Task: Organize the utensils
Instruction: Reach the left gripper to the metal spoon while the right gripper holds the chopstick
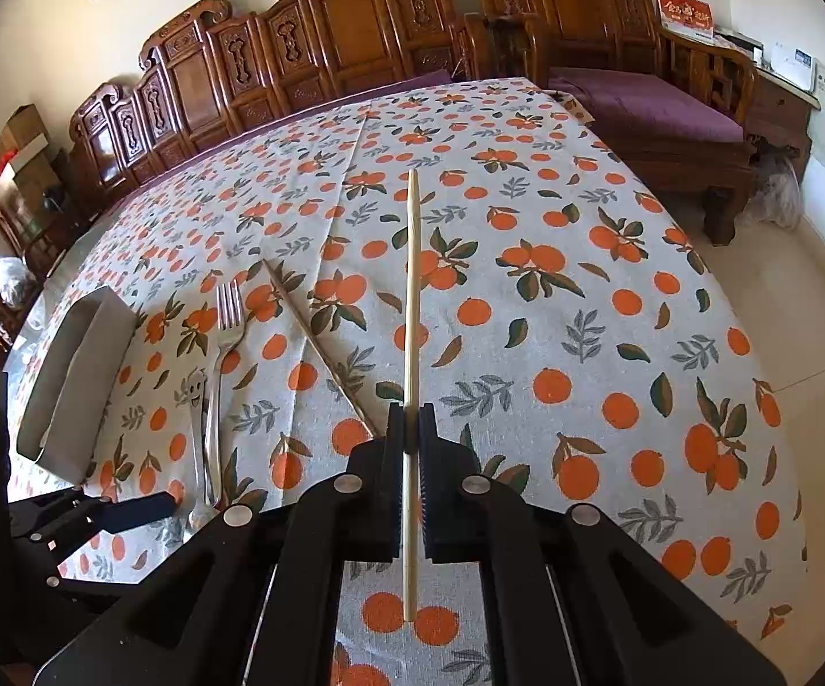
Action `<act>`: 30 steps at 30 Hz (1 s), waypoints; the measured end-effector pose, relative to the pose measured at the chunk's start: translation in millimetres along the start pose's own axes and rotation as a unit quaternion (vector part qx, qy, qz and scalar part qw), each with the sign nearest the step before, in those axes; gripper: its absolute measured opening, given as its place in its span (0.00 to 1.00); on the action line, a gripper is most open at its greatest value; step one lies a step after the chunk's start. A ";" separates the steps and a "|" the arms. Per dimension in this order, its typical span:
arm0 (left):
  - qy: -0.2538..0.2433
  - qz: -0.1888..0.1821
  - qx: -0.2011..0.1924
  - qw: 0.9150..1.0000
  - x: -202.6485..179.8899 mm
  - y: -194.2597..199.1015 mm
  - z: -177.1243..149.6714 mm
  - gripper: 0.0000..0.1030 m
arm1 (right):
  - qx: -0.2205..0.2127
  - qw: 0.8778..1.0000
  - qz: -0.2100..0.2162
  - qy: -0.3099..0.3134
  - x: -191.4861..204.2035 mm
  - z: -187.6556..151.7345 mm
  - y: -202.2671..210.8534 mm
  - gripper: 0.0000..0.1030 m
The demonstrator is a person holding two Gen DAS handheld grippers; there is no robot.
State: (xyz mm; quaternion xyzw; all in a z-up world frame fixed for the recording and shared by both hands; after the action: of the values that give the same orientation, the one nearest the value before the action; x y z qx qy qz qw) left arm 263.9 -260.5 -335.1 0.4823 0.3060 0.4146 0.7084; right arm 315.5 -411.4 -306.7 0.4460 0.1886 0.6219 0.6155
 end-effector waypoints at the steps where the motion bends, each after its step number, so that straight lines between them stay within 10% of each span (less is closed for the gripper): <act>1: -0.002 -0.004 0.000 1.000 -2.6 0.6 -1.3 0.46 | 0.000 1.000 0.002 0.000 1.0 -0.3 -0.1 0.06; 18: 0.021 -0.032 -0.003 0.999 18.8 32.0 -16.3 0.04 | -0.003 1.000 0.014 0.020 17.5 -2.5 6.0 0.06; 30: 0.013 -0.018 -0.011 1.000 29.5 43.7 -15.2 0.01 | 0.003 0.999 0.026 0.045 37.0 -13.1 7.3 0.06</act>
State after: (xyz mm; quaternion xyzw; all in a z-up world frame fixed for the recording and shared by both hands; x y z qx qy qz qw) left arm 252.4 -219.6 -300.4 0.4630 0.3194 0.4115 0.7171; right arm 306.5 -374.0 -296.0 0.4241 0.2063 0.6566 0.5886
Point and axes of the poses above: each gripper's, at about its wrist camera, not at the fingertips, and y roughly against the way its jaws point, x to its left, z to its top, the point moved 9 cm from there along -y, roughly the way its jaws point, and after that the axes turned 11 degrees about -y, right-handed, at the moved point
